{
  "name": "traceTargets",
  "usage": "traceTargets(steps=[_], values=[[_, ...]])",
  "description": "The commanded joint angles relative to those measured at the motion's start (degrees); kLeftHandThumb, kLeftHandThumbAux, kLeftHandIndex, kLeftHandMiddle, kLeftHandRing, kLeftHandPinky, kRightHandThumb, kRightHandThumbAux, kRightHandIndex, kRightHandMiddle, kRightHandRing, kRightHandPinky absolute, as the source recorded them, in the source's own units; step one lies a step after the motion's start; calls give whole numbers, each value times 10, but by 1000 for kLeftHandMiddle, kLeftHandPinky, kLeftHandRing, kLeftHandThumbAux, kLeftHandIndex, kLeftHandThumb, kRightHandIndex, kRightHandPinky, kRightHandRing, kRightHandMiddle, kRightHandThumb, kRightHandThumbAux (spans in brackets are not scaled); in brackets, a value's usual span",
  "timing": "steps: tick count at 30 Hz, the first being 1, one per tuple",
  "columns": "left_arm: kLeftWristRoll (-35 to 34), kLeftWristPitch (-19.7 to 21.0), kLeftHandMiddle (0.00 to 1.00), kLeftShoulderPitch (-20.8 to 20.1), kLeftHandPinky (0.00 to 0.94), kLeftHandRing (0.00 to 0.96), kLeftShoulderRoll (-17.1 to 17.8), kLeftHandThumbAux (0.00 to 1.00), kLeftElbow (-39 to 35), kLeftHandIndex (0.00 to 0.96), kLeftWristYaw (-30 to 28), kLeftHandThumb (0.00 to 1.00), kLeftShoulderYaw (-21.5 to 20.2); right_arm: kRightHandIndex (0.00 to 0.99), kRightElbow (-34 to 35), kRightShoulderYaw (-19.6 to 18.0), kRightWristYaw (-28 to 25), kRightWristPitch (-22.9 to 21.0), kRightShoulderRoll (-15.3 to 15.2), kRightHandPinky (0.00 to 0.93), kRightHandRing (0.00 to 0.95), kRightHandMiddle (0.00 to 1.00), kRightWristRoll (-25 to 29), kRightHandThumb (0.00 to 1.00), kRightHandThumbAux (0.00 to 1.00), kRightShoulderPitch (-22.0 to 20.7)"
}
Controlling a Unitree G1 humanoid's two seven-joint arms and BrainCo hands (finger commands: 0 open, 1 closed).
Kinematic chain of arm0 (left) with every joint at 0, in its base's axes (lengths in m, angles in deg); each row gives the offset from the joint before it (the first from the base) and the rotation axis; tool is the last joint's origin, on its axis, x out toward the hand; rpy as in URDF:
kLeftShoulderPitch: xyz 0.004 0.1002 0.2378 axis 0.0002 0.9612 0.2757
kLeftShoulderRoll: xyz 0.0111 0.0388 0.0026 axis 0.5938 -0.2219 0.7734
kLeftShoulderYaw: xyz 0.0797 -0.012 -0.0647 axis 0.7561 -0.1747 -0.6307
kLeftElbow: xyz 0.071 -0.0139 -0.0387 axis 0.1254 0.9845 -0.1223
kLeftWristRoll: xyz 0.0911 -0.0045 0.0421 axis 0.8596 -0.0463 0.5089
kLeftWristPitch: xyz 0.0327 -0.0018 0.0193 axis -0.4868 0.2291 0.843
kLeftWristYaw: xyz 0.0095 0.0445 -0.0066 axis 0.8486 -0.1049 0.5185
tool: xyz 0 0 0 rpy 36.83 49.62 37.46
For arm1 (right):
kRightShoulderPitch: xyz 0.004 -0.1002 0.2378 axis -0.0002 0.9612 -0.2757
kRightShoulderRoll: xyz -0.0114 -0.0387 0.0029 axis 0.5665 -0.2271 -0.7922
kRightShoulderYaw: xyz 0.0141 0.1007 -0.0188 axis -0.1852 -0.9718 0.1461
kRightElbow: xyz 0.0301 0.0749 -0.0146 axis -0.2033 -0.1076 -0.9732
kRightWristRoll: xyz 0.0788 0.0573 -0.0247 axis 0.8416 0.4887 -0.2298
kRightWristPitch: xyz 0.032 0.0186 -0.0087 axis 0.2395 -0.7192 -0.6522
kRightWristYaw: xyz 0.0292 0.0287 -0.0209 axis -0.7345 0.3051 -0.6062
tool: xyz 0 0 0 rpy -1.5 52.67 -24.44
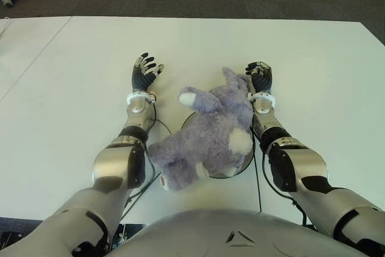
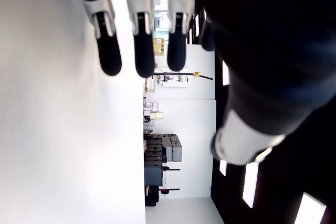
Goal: Put the doll into the plate.
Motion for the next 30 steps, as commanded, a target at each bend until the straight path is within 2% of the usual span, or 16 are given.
traceTargets(steps=[1, 4, 21, 30], values=[[2, 67, 236, 77, 305, 265, -15, 822, 51, 173, 9, 211, -2, 427, -66, -1, -3, -49, 21, 317, 444, 485, 3, 949, 665, 104], [3, 65, 235, 76, 305, 263, -16, 828, 51, 177, 9, 217, -1, 428, -66, 0, -1, -48, 22, 411, 462, 477, 2, 950, 663, 104], [5, 65, 236, 77, 304, 267, -15, 831, 51, 178, 10, 255, 1, 431, -66, 2, 0, -53, 21, 471, 494, 466, 2, 950, 661, 103], [1, 62, 243, 76, 312, 268, -16, 849, 50, 196, 7, 302, -2, 430, -66, 1, -3, -53, 21, 455, 480, 472, 3, 950, 662, 103]])
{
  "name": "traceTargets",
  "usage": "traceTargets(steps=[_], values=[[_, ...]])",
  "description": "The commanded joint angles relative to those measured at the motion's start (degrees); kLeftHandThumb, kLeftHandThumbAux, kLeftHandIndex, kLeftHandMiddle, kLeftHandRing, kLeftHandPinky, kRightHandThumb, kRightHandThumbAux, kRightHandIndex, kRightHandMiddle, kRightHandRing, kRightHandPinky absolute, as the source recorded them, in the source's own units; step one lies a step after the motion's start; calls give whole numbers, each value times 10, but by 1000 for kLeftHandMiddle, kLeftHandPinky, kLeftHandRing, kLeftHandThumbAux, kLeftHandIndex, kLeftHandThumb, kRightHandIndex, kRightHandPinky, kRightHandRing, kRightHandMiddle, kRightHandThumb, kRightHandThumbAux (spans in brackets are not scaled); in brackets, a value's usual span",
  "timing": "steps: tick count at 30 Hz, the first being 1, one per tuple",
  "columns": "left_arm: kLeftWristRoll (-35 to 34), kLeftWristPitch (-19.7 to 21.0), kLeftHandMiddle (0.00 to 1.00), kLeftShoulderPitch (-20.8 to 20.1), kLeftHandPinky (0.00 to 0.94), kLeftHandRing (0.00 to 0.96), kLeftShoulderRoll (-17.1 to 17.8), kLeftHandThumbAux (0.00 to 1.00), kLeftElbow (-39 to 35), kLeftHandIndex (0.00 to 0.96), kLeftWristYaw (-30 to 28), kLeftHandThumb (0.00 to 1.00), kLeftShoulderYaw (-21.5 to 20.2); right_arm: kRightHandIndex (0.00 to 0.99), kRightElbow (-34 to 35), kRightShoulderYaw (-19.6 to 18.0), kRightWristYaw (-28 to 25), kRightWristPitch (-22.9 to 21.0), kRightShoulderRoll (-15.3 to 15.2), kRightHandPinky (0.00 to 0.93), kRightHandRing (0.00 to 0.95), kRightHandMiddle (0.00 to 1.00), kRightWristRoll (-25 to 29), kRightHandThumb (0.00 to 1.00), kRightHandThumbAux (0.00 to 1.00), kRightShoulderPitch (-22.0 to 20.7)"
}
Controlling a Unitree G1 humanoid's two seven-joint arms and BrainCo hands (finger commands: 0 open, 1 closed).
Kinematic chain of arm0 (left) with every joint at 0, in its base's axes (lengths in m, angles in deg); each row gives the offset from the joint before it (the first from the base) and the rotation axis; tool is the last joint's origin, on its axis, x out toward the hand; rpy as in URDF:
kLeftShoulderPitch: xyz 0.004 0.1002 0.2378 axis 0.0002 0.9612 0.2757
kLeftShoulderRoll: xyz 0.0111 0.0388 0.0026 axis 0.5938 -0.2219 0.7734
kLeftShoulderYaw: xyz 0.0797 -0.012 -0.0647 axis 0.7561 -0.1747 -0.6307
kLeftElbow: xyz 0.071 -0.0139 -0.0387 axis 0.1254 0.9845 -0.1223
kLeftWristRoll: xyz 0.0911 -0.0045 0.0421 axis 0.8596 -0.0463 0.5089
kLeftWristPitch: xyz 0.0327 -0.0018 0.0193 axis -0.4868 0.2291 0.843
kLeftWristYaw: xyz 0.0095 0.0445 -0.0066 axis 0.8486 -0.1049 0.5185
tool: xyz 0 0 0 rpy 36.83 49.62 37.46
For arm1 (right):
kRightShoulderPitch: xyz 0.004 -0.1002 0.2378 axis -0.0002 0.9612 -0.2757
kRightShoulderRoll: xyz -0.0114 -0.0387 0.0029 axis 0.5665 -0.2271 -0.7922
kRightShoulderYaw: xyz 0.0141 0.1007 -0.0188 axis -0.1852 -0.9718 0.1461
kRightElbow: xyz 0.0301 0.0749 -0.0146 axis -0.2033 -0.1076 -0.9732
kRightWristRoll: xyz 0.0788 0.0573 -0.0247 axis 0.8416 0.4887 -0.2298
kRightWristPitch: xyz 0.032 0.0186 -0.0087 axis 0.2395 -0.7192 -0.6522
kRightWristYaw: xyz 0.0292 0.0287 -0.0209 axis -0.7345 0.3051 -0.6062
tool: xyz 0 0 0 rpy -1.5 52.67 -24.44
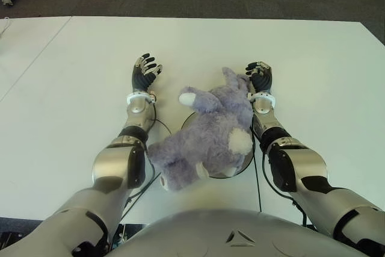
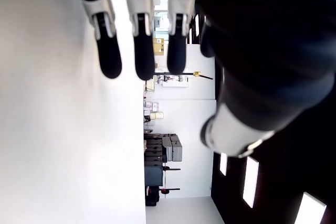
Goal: Put the doll into the plate.
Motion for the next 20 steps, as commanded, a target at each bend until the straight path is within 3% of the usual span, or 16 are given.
traceTargets(steps=[1, 20], values=[[0, 61, 244, 76, 313, 270, -17, 852, 50, 199, 7, 303, -3, 430, -66, -2, -6, -53, 21, 449, 476, 474, 3, 950, 662, 103], [-2, 62, 228, 77, 304, 259, -16, 856, 51, 182, 2, 276, -5, 431, -66, -8, -12, -48, 22, 451, 476, 474, 9, 951, 661, 103]])
